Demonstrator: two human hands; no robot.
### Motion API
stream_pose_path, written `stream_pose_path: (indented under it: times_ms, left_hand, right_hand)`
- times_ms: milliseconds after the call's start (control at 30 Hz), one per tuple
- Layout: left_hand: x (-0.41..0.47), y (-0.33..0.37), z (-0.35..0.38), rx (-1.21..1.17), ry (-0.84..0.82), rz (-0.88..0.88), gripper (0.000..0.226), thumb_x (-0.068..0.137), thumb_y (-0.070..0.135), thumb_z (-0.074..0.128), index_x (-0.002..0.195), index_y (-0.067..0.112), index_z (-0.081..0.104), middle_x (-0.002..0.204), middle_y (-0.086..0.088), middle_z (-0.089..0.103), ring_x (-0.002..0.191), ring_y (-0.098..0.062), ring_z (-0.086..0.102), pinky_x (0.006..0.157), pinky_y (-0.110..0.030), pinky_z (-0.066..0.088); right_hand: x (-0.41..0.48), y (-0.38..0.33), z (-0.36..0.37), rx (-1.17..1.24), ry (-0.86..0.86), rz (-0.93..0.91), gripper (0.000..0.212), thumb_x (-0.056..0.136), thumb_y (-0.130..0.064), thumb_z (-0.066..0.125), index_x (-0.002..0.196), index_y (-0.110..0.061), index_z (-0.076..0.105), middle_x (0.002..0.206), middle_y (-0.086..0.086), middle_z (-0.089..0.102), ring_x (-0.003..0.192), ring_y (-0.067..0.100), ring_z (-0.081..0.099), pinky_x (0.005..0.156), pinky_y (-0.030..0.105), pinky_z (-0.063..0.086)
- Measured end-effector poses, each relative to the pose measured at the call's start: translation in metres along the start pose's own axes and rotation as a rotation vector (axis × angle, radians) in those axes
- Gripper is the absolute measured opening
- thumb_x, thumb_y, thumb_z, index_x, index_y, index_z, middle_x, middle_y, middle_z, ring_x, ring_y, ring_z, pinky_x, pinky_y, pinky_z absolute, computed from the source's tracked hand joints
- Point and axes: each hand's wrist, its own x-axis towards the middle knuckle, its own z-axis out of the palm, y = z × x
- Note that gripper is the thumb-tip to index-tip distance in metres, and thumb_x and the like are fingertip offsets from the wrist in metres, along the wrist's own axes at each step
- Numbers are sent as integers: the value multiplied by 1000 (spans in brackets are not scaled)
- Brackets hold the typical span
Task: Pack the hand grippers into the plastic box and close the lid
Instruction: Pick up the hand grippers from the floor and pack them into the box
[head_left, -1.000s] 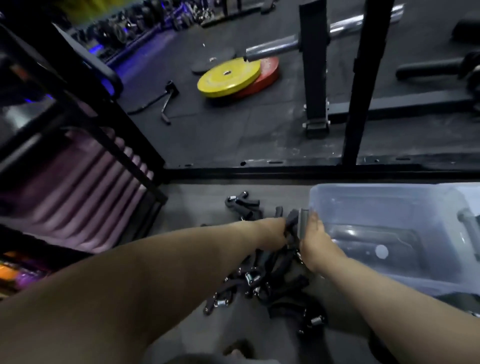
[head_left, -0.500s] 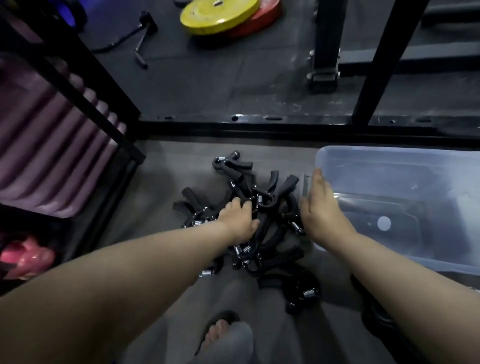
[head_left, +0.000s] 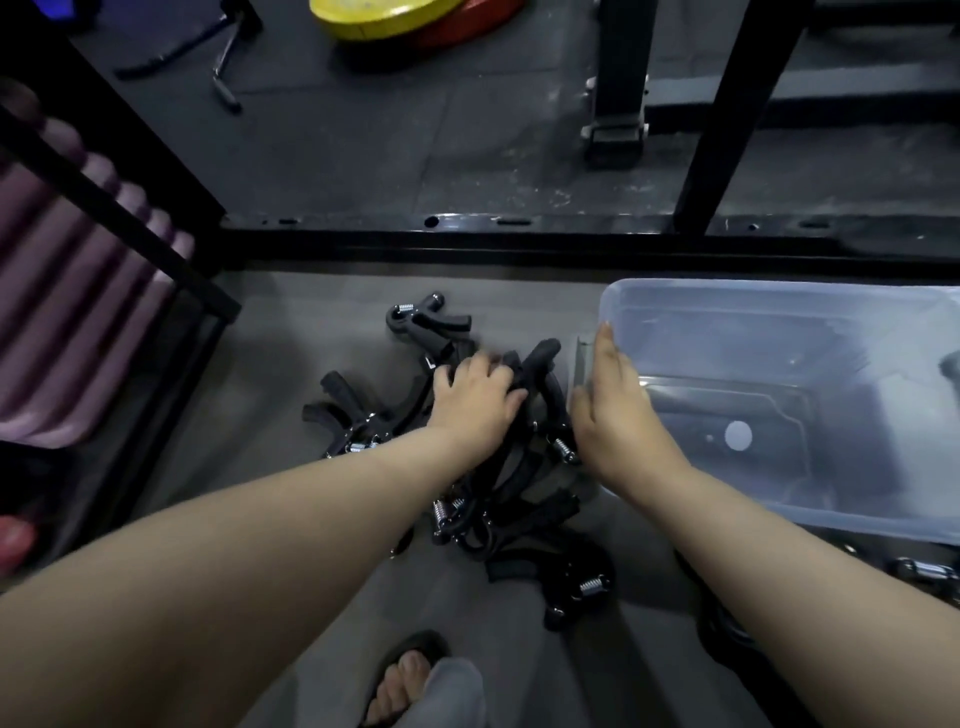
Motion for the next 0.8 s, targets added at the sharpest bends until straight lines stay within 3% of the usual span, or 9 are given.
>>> stream_pose_path:
  times_ms: [67,167,300,433,500,567,600,733,800]
  left_hand:
    - [-5,-4,-27,-259,9,-25,27,99,44,40,95,20,54,110,-5,60,109,-29,53,101,-41,32]
    - [-11,-5,-75,-548,23,-142,33,100,43,41,96,13,53,94,-9,62,91,-30,57,77,-34,41]
    - [-19,2,-134,-646,134,-221,41,99,51,34,94,15,55,90,-3,62,90,-23,57,80,-32,41]
    - [-23,26,-190,-783,89,-108,40,96,55,41,88,18,54,85,-7,66,70,-28,67,63,-36,54]
    - [-26,42,-214,-853,-19,-45,42,94,57,43,92,16,54,82,-16,64,58,-35,67,49,-45,57]
    - [-25,61,-232,-801,-83,1,46,94,58,43,94,14,56,80,-16,64,58,-37,67,53,-54,58]
    - [-24,72,-238,-787,-87,8,48,95,57,43,94,11,56,79,-15,65,55,-36,66,51,-50,58]
    - [-12,108,-223,-1036,-88,-113,40,102,41,37,103,4,52,76,-18,68,56,-30,68,45,-33,53]
    - [-10,116,-193,-913,-72,-106,26,101,32,40,108,10,52,95,-14,70,71,-27,70,53,-33,55]
  right_hand:
    - [-2,-3,-3,8,-3,10,67,99,-22,32,155,-24,-5,161,8,12,146,30,18,116,44,24]
    - [-6,-9,-8,10,-18,37,69,98,-25,33,154,-29,-6,162,4,12,144,30,22,114,47,28]
    - [-14,-23,-27,26,-118,74,70,98,-26,36,155,-25,-5,160,5,15,144,31,24,113,47,28]
    - [-20,-62,-71,159,41,-88,69,89,-16,45,153,-18,20,155,3,30,141,20,31,114,36,30]
    - [-25,-82,-94,199,-72,-145,58,87,-18,49,143,-24,37,135,2,52,118,16,54,101,37,46]
    - [-30,-93,-113,130,-262,-139,46,89,-20,53,133,-24,39,107,2,63,91,17,66,82,38,56]
    - [-32,-95,-123,102,-306,-132,41,92,-21,54,129,-22,38,98,4,63,82,18,67,73,37,58]
    - [-33,-68,-160,83,-147,3,23,99,-32,49,113,-15,43,84,8,56,64,23,60,59,41,59]
    - [-30,-41,-172,-6,-100,141,21,99,-29,47,107,-9,48,80,11,54,60,26,58,55,38,57]
